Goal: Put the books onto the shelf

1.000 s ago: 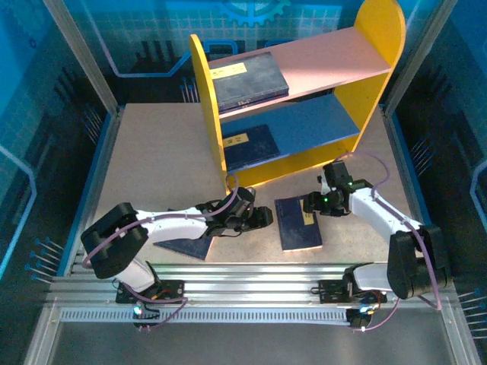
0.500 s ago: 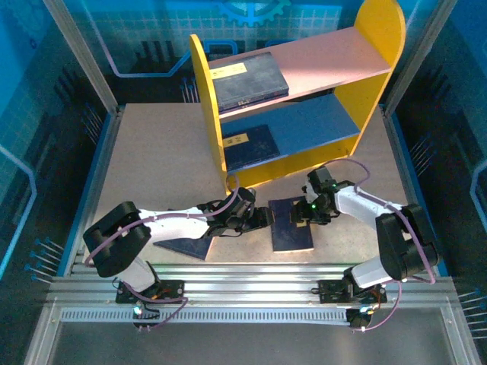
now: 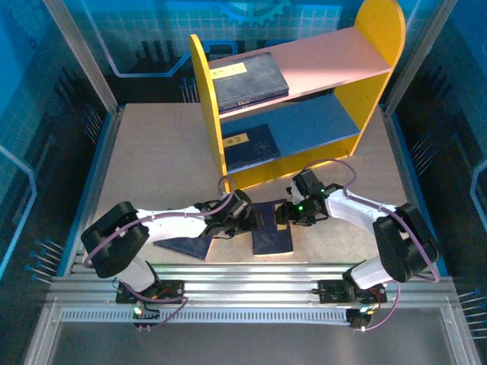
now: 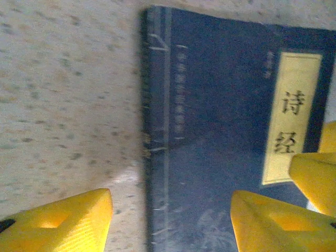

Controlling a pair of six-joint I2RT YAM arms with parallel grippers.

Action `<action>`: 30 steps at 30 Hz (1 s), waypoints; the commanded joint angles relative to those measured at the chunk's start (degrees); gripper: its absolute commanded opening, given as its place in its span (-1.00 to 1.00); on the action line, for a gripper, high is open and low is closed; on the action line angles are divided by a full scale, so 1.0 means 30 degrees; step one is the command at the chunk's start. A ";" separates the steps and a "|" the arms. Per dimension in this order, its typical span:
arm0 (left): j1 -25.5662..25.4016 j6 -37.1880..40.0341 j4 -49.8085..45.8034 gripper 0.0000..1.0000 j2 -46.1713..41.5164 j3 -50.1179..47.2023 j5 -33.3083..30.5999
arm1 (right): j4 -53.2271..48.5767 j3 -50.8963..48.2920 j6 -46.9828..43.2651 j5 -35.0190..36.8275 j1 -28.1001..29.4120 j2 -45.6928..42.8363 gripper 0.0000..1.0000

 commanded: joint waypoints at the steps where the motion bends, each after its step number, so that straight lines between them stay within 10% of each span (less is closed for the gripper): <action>1: 0.0226 0.0392 -0.1150 0.25 -0.0666 -0.0478 -0.0408 | -0.0347 -0.0081 -0.0330 0.0958 0.0087 -0.0272 0.17; 30: -0.0120 -0.0165 0.1755 0.22 0.2889 0.1659 0.2684 | 0.2836 -0.1447 0.1392 0.1762 0.2108 0.2772 -0.36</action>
